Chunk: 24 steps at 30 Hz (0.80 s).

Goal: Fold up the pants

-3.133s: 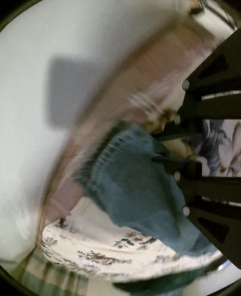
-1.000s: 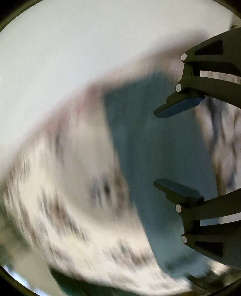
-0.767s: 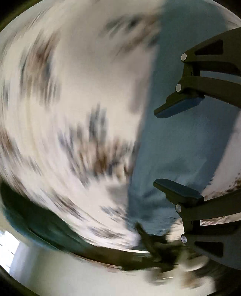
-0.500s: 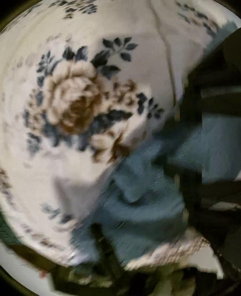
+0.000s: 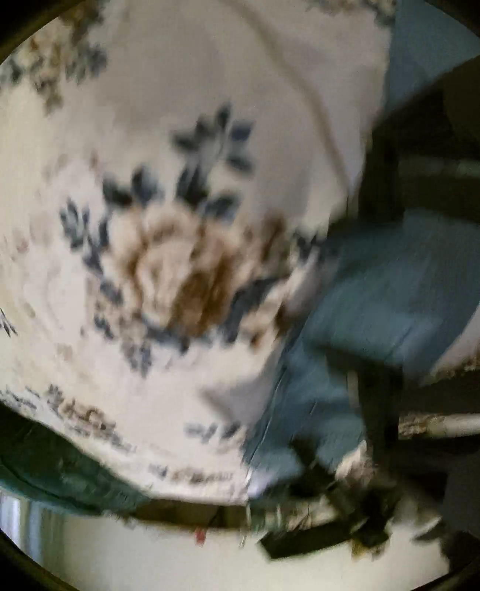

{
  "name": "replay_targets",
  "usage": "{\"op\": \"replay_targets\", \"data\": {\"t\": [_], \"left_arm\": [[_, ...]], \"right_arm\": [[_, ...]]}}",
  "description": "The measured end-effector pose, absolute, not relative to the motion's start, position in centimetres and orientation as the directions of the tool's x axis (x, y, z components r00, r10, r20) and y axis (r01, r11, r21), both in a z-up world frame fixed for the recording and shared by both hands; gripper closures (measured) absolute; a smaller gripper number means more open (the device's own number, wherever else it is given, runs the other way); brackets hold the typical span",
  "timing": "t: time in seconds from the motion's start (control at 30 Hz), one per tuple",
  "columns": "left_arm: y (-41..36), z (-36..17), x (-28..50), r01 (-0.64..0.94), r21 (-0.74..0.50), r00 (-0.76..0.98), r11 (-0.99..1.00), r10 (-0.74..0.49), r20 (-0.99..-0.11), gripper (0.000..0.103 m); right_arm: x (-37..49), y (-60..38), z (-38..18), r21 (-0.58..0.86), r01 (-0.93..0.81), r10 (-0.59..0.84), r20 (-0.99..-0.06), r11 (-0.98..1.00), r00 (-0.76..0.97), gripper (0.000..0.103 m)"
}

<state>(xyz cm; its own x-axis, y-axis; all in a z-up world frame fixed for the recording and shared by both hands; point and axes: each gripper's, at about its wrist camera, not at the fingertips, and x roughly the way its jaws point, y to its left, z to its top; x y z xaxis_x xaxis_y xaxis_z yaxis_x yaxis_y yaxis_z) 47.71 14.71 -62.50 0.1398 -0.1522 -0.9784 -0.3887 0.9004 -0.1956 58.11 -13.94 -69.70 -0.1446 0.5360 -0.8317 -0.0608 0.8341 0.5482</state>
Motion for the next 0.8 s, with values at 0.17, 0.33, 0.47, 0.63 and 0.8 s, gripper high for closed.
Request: {"op": "replay_targets", "data": {"t": [0.17,0.33,0.47,0.63,0.8], "left_arm": [[16.5,-62.5,48.2,-0.486,-0.266,0.092,0.833,-0.254,-0.963,0.011],[16.8,-62.4,48.5,-0.561,-0.322,0.053,0.763,-0.355,-0.933,0.011],[16.9,-63.1,48.0,-0.649,-0.386,0.031,0.656,-0.484,-0.874,0.011],[15.4,-64.7,47.9,-0.701,-0.381,-0.016,0.602,-0.548,-0.836,0.011],[13.3,-67.6,48.7,-0.669,-0.279,-0.105,0.689,-0.46,-0.882,0.034]], "right_arm": [[58.7,-8.3,-73.8,0.617,-0.104,0.556,-0.759,0.78,-0.339,0.029],[55.6,-5.0,-72.1,0.538,-0.322,0.453,-0.838,0.779,-0.305,0.088],[53.1,-5.2,-67.7,0.515,-0.395,0.475,-0.856,0.76,-0.203,0.094],[48.0,-3.9,-64.8,0.491,-0.496,0.479,-0.863,0.716,-0.162,0.096],[45.2,-3.1,-65.5,0.523,-0.503,0.515,-0.84,0.687,-0.17,0.096]]}}
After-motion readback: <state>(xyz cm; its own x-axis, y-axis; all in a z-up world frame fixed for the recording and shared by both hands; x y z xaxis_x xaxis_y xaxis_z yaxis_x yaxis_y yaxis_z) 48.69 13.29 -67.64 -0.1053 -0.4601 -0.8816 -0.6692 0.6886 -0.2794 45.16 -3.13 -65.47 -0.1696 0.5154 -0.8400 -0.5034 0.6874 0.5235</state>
